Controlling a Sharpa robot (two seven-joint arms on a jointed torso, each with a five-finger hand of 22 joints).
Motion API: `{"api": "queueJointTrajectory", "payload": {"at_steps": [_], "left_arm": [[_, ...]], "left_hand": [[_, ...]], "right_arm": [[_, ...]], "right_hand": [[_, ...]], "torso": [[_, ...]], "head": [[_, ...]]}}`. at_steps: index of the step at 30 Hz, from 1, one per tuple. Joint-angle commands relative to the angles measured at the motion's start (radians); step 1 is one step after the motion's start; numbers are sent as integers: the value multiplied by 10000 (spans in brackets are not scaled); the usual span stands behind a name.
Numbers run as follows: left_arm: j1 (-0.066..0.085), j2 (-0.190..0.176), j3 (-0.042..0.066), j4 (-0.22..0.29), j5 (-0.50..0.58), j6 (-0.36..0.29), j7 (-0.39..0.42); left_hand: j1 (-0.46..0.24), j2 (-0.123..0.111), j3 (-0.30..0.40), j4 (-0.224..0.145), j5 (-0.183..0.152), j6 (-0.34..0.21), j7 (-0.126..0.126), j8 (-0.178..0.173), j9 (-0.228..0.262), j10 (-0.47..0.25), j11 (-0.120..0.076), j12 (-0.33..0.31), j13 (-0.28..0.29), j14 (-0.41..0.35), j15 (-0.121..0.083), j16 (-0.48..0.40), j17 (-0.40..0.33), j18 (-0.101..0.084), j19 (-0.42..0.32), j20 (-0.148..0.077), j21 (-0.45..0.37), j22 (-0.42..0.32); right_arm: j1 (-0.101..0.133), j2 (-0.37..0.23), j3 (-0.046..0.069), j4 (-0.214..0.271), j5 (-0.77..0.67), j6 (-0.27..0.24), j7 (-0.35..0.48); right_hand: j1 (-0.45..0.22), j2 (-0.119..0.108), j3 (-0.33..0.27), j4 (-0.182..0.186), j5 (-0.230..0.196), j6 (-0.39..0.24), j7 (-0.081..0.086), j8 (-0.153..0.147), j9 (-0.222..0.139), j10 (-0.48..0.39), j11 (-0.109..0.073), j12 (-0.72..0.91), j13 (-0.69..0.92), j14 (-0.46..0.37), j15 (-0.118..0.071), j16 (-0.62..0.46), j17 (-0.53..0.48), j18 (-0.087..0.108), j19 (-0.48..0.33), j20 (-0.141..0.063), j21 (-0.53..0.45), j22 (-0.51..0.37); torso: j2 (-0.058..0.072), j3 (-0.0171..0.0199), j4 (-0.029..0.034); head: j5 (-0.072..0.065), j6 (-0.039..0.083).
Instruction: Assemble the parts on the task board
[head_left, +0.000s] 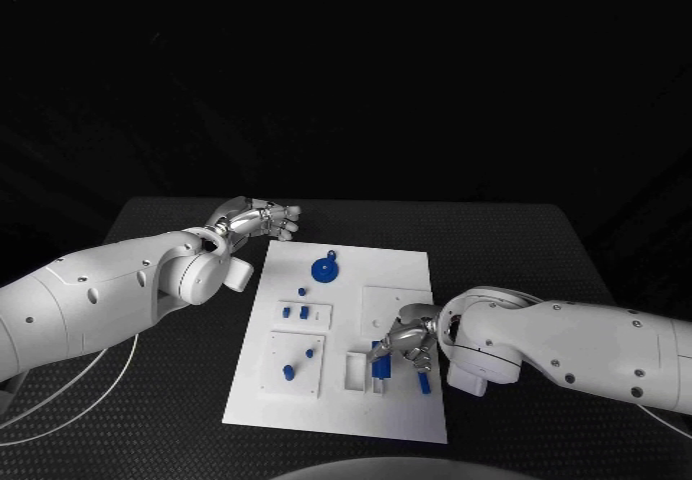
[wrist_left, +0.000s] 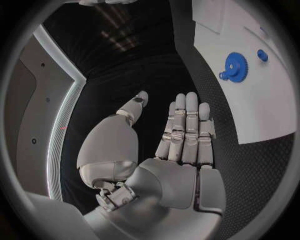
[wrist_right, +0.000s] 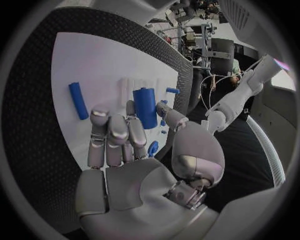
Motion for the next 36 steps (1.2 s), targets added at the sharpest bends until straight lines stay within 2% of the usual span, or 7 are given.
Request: {"api": "queueJointTrajectory", "payload": {"at_steps": [1,5,8,11,17,28,36], "left_arm": [[9,29,6,38,-61,119,32],[9,32,5,50,-62,158,17],[10,34,3,49,-63,170,-1],[10,40,3,47,-63,159,5],[10,39,3,60,-65,166,2],[10,21,3,70,-68,154,-1],[11,14,3,72,-91,155,-15]], "left_hand": [[-83,-7,-26,40,-23,-88,-11,48,-13,-64,5,-25,-11,78,7,-35,18,76,-18,64,-59,11],[-85,-9,-26,41,-23,-87,-12,48,-13,-63,5,-25,-12,77,7,-39,21,76,-18,64,-61,12],[-147,-8,-40,85,-40,-81,-13,51,-15,-63,5,-25,-14,76,11,-60,37,73,-18,67,-75,20],[-152,-10,-40,89,-41,-82,-13,51,-16,-63,5,-25,-14,76,11,-64,40,74,-19,67,-77,21],[-154,-8,-38,93,-41,-82,-13,51,-16,-62,4,-25,-14,76,11,-67,43,74,-19,67,-79,23],[-159,-3,-35,100,-41,-82,-15,50,-17,-61,3,-24,-15,76,11,-74,50,75,-19,67,-84,26],[-165,0,-34,107,-42,-83,-15,50,-19,-62,3,-25,-15,77,11,-81,56,76,-19,67,-88,29]], "right_arm": [[-12,205,-3,-188,441,273,-33],[-56,437,-36,-458,-219,556,-45],[-75,539,-256,-486,-179,594,-16],[-105,702,-342,-510,-180,609,-6],[-146,801,-351,-586,-242,570,-1],[-180,911,-351,-654,-286,343,75],[-181,958,-348,-658,-83,287,122]], "right_hand": [[-164,-33,-5,111,-48,29,4,-38,-15,1,-21,-39,1,6,-64,-59,15,553,-10,50,68,88],[-255,-110,-6,188,-51,44,-6,-30,-12,10,-31,-35,14,1,-73,-61,20,553,-11,40,72,85],[-336,-328,-27,253,-53,45,-12,-28,-10,-23,-38,-81,-16,-4,-81,-67,23,553,-14,31,74,81],[-360,-364,-6,316,-53,48,-17,-25,-6,-18,-43,-80,-8,-7,-87,-73,23,553,-11,21,74,75],[-372,-378,10,361,-52,54,-21,-20,-2,-15,-47,-80,-2,-7,-91,-76,24,553,-9,14,74,71],[-363,-345,25,377,-50,74,-29,-7,4,7,-55,-56,25,-9,-98,-80,24,553,-6,5,75,68],[-365,-289,24,389,-47,98,-40,8,12,47,-66,-12,69,-9,-108,-83,26,553,-1,-4,78,64]], "torso": [[7,0,19],[3,-2,25],[-7,0,14],[13,0,4],[6,3,29],[5,8,10],[6,-2,6]], "head": [[-8,-13],[18,-36],[32,-42],[53,-69],[78,-100],[133,-134],[151,-130]]}}
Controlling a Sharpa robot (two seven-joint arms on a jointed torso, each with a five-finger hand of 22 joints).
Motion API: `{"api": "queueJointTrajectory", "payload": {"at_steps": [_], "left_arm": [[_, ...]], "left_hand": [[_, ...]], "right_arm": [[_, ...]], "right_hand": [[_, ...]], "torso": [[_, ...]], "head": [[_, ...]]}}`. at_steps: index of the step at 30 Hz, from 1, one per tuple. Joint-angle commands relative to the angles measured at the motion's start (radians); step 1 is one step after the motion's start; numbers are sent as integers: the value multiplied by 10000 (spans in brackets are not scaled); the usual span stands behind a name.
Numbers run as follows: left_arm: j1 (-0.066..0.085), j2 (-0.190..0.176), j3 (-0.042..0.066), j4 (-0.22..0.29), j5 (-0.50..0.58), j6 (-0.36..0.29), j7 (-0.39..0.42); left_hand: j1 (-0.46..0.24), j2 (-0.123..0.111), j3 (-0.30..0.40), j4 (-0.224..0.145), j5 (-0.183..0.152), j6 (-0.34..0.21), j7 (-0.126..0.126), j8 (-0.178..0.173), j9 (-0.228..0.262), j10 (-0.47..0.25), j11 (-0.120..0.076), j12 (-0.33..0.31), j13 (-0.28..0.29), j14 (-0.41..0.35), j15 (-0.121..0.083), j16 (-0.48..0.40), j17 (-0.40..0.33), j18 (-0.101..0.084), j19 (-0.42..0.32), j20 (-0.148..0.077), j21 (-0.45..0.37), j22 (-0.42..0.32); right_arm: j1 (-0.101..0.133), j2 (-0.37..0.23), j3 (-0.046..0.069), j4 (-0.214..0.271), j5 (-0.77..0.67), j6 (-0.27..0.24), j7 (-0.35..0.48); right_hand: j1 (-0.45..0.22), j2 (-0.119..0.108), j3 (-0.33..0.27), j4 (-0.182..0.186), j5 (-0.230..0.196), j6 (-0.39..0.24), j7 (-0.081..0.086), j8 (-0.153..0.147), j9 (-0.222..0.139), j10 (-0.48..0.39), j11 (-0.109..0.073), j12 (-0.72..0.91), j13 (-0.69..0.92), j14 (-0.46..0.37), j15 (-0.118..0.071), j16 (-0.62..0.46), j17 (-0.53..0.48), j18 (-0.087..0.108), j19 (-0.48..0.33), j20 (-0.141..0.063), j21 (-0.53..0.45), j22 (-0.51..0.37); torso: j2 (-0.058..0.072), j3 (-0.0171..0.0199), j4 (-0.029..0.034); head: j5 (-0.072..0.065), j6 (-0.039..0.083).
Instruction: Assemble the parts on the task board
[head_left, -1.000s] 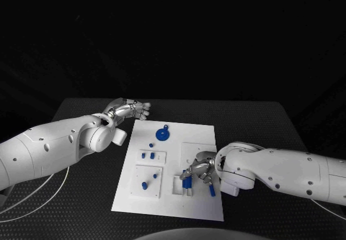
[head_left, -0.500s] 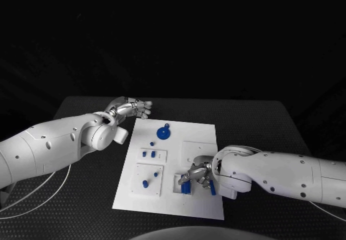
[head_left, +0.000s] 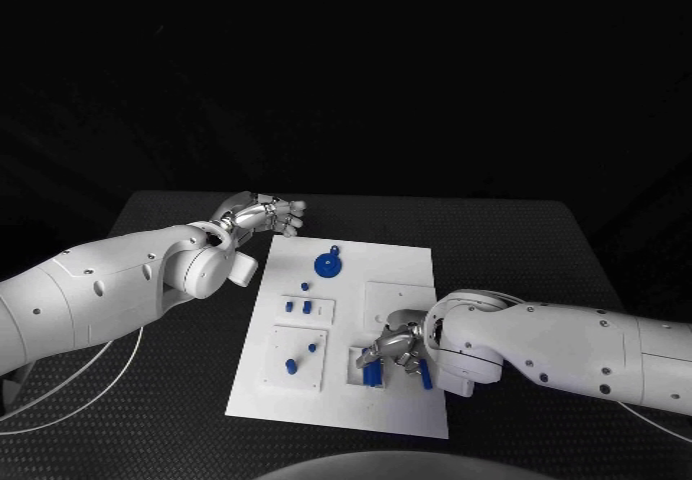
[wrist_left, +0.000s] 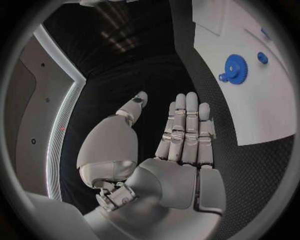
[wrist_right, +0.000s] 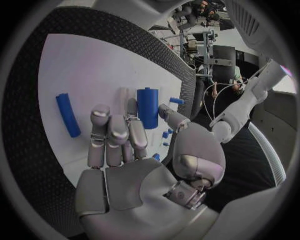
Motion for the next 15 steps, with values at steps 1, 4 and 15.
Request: {"api": "queueJointTrajectory", "payload": {"at_steps": [1,4,15], "left_arm": [[11,14,6,27,-55,128,43],[11,11,6,32,-64,138,35],[12,12,6,30,-74,134,21]], "left_hand": [[-73,14,11,63,-42,-84,-16,49,-17,-62,3,-25,-16,77,11,-41,10,76,-19,67,-49,13],[-76,13,11,66,-43,-84,-16,49,-17,-63,3,-25,-17,78,11,-43,13,76,-19,67,-50,14],[-81,12,14,73,-43,-85,-18,49,-19,-63,3,-25,-18,77,12,-53,21,77,-19,67,-56,18]], "right_arm": [[-77,115,-34,-6,122,-77,150],[-77,115,-34,10,169,-76,156],[-79,184,-34,-10,276,-80,175]], "right_hand": [[-37,4,-7,65,-48,21,8,-28,-7,-37,-13,43,21,17,-87,-44,10,486,4,-9,42,63],[-71,27,-23,87,-47,31,2,-23,-5,-26,-18,54,35,14,-93,-48,10,486,5,-11,42,61],[-170,25,-67,143,-49,40,-8,-19,-4,-25,-30,55,49,9,-107,-55,14,486,4,-20,41,54]], "torso": [[2,-7,3],[-4,-7,5],[-3,-10,-2]], "head": [[13,18],[25,14],[45,-11]]}}
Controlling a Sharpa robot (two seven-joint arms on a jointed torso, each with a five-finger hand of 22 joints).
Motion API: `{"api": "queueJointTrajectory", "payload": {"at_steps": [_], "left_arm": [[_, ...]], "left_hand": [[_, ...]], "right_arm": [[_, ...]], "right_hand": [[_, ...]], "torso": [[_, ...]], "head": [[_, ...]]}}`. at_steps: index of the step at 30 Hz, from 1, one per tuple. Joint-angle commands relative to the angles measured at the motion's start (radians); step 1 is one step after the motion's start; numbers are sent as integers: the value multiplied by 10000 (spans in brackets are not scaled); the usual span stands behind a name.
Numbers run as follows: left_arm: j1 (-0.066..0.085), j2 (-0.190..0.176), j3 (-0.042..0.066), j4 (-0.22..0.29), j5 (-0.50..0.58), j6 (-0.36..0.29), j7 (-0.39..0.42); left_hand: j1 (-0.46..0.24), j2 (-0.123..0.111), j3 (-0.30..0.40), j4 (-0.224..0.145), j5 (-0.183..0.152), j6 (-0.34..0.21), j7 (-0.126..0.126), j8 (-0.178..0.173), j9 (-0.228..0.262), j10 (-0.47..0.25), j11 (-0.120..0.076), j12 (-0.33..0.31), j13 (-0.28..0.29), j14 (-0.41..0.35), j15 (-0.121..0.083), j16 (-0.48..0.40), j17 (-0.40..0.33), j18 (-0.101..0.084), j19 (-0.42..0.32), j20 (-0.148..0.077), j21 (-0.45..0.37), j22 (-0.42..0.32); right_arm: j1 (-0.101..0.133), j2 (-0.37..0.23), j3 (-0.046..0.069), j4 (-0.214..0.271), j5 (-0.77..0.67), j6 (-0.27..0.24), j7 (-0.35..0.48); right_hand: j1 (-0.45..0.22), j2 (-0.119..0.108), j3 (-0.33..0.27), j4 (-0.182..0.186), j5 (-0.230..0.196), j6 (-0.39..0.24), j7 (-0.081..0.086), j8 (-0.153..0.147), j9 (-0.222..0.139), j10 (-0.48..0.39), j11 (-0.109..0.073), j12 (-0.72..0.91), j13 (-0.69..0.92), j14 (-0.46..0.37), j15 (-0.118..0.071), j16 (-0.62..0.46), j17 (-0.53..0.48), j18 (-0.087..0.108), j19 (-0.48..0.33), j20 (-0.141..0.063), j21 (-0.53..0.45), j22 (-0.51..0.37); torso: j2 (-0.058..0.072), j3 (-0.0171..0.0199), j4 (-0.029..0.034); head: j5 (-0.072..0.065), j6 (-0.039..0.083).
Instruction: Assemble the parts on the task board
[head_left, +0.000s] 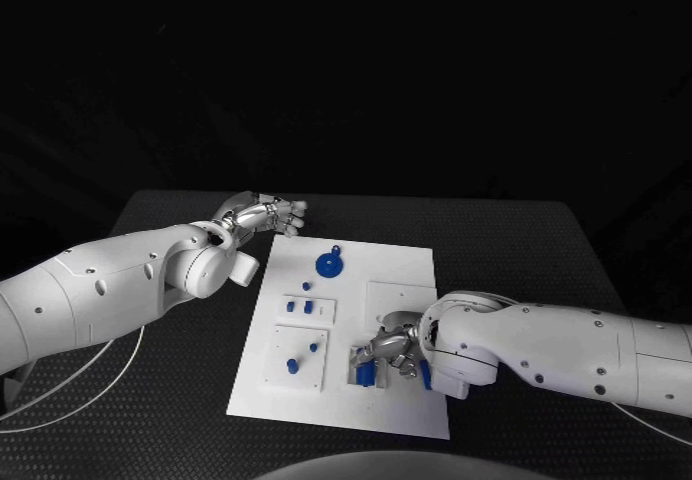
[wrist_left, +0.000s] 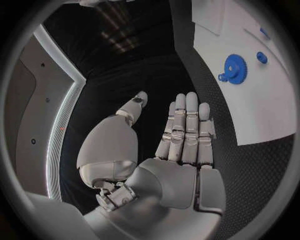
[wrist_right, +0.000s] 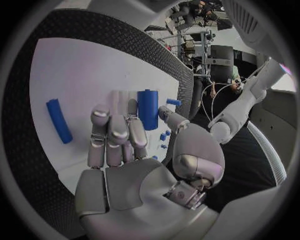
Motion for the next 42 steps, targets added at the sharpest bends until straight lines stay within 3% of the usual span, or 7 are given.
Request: {"api": "queueJointTrajectory", "payload": {"at_steps": [1,9,22,27,32,42], "left_arm": [[9,9,6,29,-45,131,39],[10,11,6,28,-50,132,32],[11,12,6,24,-53,138,14],[12,4,6,25,-59,134,5],[12,0,6,29,-59,138,2],[12,0,6,27,-59,142,2]], "left_hand": [[-82,12,14,74,-43,-85,-18,49,-10,-63,3,-25,-9,77,12,-54,13,77,-20,67,-57,11],[-83,10,16,78,-44,-86,-19,48,-12,-64,3,-26,-10,76,13,-62,19,78,-20,68,-61,15],[-85,17,22,85,-42,-88,-21,47,-13,-65,3,-26,-11,76,14,-71,27,79,-19,68,-66,20],[-90,16,22,90,-42,-89,-20,47,-14,-66,4,-27,-12,77,14,-75,31,78,-19,69,-69,21],[-94,12,22,94,-43,-92,-20,45,-15,-68,5,-28,-12,76,15,-80,35,78,-20,70,-72,24],[-95,6,24,99,-45,-96,-20,43,-17,-72,6,-29,-14,74,16,-90,42,79,-21,71,-78,27]], "right_arm": [[-48,9,-30,11,88,-32,133],[-49,12,-29,1,88,30,141],[-49,4,-29,-99,-77,67,130],[-49,-3,-29,-106,-77,106,135],[-49,-18,-29,-124,-111,137,144],[-49,-41,-29,-129,-159,135,195]], "right_hand": [[-122,-34,3,77,-48,44,-7,33,-6,-27,-52,61,57,-27,-75,-56,16,450,7,-24,41,54],[-346,-208,-107,232,-53,38,-16,34,0,-36,-62,51,71,-31,-90,-61,27,450,16,-45,43,41],[-321,-205,-118,212,-52,33,-20,35,4,-43,-67,43,72,-32,-95,-61,31,450,17,-62,46,40],[-368,-400,-185,240,-51,18,-18,32,9,-67,-65,18,66,-37,-96,-68,35,450,14,-74,45,34],[-730,-581,-788,288,-56,-35,-17,28,33,-123,-58,-30,57,-58,-96,-75,53,450,-26,-86,44,33],[-902,-470,-1572,17,-47,-82,-35,33,78,-176,-84,-72,76,-100,-122,-92,89,450,-132,-175,13,25]], "torso": [[-2,3,-1],[-8,5,0],[-1,8,-14],[0,10,-11],[-2,6,-10],[1,7,-13]], "head": [[7,-15],[40,-10],[20,32],[25,26],[20,27],[19,24]]}}
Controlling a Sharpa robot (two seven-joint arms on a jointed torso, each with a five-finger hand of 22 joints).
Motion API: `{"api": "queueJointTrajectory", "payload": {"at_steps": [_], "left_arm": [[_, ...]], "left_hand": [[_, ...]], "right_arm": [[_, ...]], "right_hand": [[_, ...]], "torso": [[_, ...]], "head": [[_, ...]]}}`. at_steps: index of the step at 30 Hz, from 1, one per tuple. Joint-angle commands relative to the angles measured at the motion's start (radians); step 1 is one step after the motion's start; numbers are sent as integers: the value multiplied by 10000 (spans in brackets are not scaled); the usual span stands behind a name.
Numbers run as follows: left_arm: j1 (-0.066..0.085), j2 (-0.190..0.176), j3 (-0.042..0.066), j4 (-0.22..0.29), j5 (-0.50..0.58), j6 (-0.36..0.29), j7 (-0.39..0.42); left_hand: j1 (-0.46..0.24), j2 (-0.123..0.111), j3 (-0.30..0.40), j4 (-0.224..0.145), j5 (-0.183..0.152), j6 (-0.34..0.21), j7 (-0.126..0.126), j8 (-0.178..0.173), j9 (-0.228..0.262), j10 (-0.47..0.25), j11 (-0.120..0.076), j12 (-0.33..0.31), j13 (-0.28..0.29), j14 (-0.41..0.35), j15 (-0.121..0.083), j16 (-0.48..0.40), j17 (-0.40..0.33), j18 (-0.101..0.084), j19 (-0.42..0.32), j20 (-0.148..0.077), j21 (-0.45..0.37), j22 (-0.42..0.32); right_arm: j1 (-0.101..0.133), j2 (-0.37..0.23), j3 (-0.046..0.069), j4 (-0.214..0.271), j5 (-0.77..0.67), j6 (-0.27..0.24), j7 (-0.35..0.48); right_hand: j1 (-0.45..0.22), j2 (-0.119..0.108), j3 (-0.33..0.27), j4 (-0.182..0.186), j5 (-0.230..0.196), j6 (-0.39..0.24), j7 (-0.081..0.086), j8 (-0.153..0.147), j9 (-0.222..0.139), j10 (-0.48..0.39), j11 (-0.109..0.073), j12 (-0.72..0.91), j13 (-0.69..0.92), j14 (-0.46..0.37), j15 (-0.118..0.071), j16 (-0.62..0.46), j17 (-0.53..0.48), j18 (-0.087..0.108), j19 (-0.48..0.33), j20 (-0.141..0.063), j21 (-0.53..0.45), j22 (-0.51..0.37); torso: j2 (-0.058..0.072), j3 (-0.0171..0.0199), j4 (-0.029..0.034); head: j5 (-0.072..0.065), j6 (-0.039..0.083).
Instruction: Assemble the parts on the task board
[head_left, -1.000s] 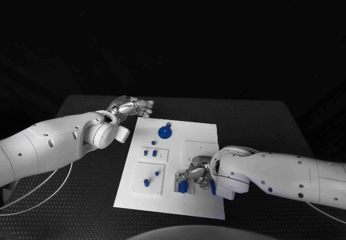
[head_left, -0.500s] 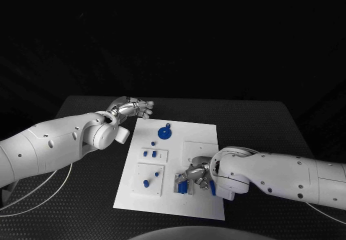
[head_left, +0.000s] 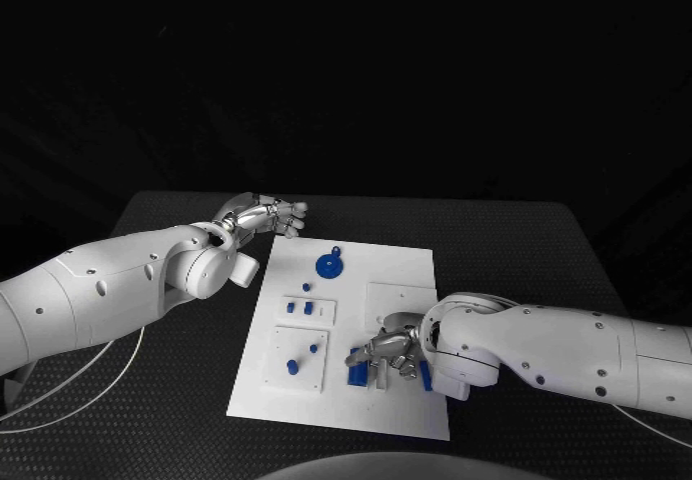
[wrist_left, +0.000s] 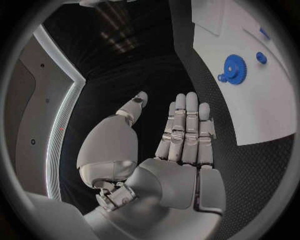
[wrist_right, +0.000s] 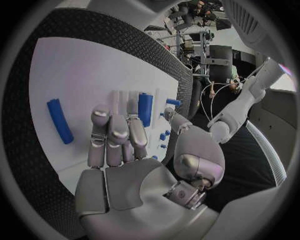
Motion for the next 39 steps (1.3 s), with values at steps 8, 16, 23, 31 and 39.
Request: {"api": "queueJointTrajectory", "payload": {"at_steps": [8,16,23,31,39], "left_arm": [[11,21,6,-2,-30,129,53],[10,16,6,-90,-30,114,69],[9,17,5,-145,-24,128,78],[6,43,4,-161,-22,155,76],[3,51,1,-176,-18,173,75]], "left_hand": [[-95,5,-2,73,-45,-74,3,43,-10,-73,6,-30,-16,74,17,-56,21,80,-22,71,-42,15],[-89,10,4,73,-43,-74,2,43,-11,-72,5,-29,-17,76,16,-60,26,81,-21,70,-45,18],[-84,12,7,73,-42,-72,2,44,-11,-70,4,-28,-17,78,16,-63,31,82,-21,70,-48,20],[-77,15,11,70,-41,-67,1,47,-10,-67,3,-25,-16,83,15,-66,38,82,-20,70,-51,24],[-72,22,13,69,-39,-65,1,49,-10,-65,2,-24,-16,86,15,-70,45,83,-18,71,-54,27]], "right_arm": [[-30,-243,-22,86,-221,46,511],[229,-1028,143,615,-103,-370,1385],[619,-1870,399,1007,-157,-411,1749],[755,-2553,400,1077,-1644,570,999],[522,-2684,5,1038,-3072,927,3]], "right_hand": [[-43,31,-125,-104,-45,-68,-20,-30,15,-94,6,-73,88,-25,-57,-59,15,448,-43,-52,9,22],[548,259,-203,-681,10,-169,28,-91,-2,-168,59,-151,55,-23,-12,-107,9,448,-66,-47,-6,10],[1118,529,-416,-1317,174,-210,75,-113,18,-135,102,-122,100,7,35,-138,17,448,-48,12,-18,-12],[2106,701,-214,-1866,32,-165,89,-121,20,-89,120,-131,104,50,58,-170,28,448,3,65,-33,-45],[2240,340,103,-1475,21,-91,88,-123,11,-27,120,-117,125,83,68,-178,47,448,38,142,-38,-62]], "torso": [[-4,8,-2],[-16,19,-28],[0,21,-47],[-1,30,-61],[0,18,-52]], "head": [[-10,36],[-33,111],[-90,217],[-199,260],[-287,224]]}}
